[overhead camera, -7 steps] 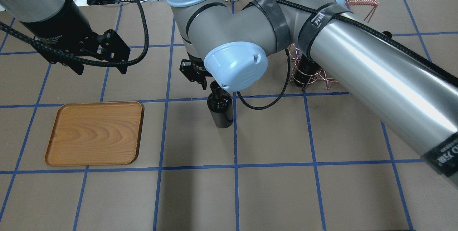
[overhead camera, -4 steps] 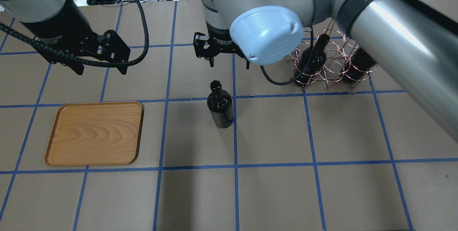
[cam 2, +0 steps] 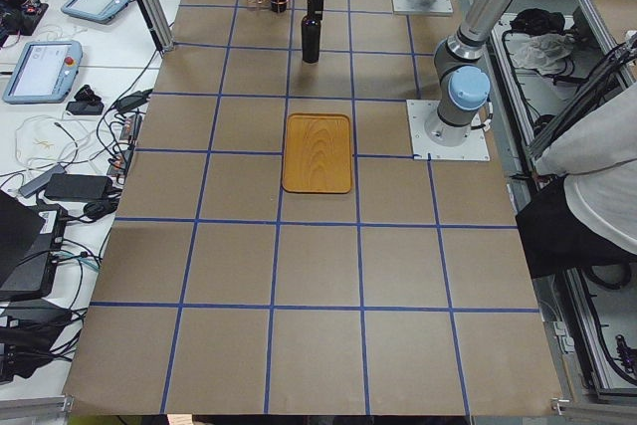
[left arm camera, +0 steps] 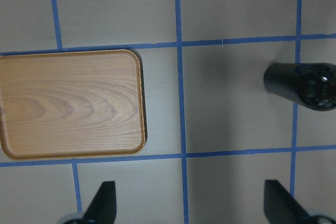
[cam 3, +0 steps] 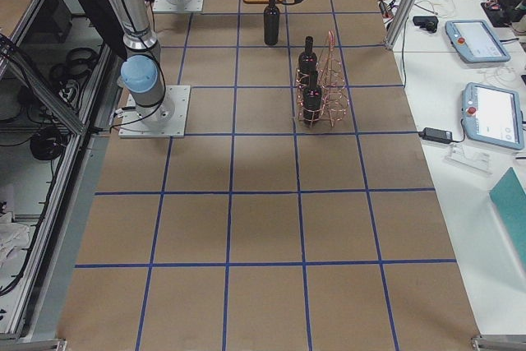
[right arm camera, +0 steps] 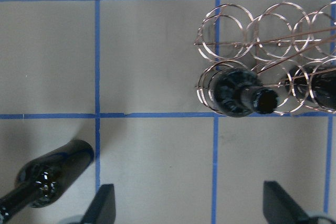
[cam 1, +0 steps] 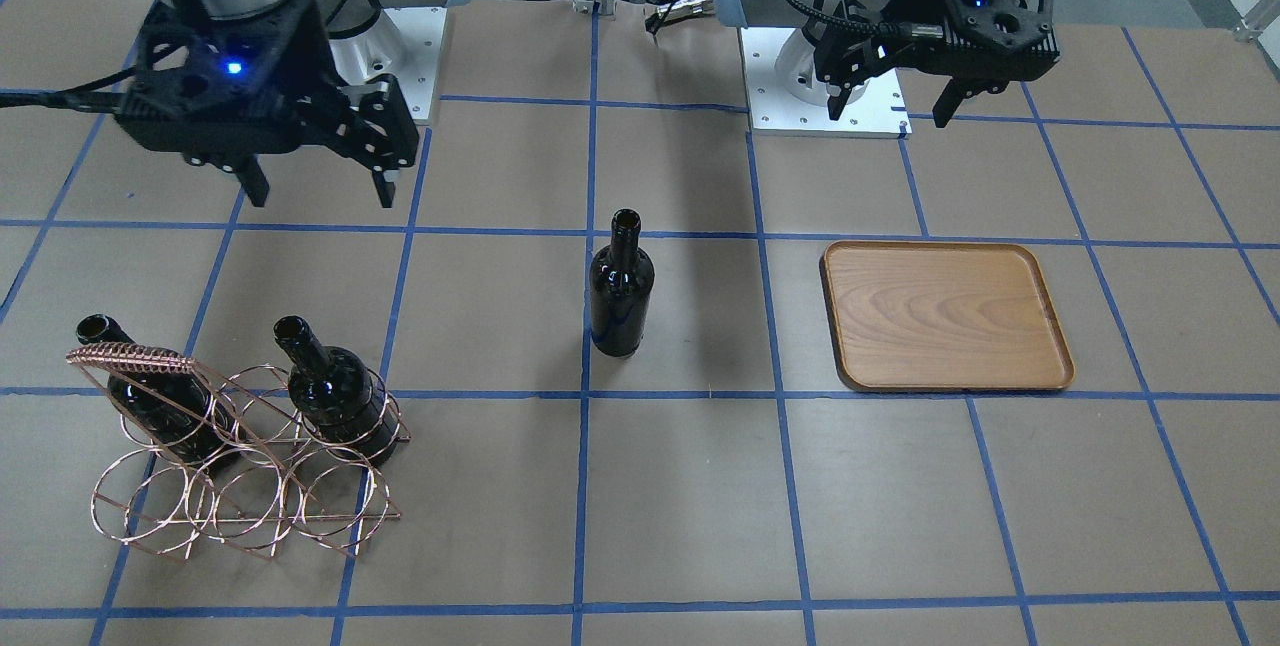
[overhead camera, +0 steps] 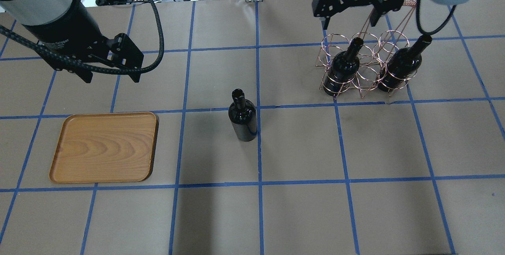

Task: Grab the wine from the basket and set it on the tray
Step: 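Raise the right gripper back above the rack while the left arm starts moving, then move the left gripper over the standing bottle and grasp its neck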

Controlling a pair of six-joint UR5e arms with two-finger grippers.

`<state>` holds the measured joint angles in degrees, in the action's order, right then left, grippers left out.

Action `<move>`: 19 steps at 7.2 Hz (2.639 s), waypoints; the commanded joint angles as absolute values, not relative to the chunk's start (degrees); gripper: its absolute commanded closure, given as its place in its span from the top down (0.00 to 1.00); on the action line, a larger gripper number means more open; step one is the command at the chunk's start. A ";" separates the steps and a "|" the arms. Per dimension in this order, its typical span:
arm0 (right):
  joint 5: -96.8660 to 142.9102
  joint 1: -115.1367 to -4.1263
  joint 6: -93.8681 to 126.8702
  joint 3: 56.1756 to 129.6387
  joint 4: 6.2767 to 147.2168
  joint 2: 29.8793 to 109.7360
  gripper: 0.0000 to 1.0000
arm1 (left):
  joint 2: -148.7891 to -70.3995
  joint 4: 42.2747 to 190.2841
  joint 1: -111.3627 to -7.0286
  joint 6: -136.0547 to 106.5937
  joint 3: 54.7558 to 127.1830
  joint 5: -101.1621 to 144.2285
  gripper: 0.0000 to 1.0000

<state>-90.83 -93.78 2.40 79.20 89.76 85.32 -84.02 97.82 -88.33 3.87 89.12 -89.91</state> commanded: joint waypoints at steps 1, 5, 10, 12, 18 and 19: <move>-91.14 -90.97 -0.96 81.54 88.15 86.92 1.00 | -84.02 97.82 -88.33 3.87 89.12 -89.91 1.00; -90.79 -90.88 -1.14 83.49 88.68 87.98 1.00 | -84.02 97.74 -88.33 3.87 89.12 -89.91 1.00; -90.88 -90.88 -1.14 83.58 88.68 87.98 1.00 | -86.12 94.59 -89.55 -5.29 89.91 -89.13 1.00; -90.88 -90.88 -1.14 83.58 88.68 87.98 1.00 | -89.02 87.56 -96.29 -13.93 90.09 -89.38 1.00; -91.14 -90.88 -3.16 83.67 88.77 87.98 1.00 | -99.91 80.95 -109.51 -25.15 90.00 -85.78 1.00; -91.06 -90.88 -3.16 83.76 88.60 87.98 1.00 | -101.24 80.95 -110.29 -24.18 90.44 -85.69 1.00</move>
<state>-91.12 -90.87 -3.14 83.70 88.73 87.96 -99.33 81.10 -109.32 -25.07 90.04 -85.87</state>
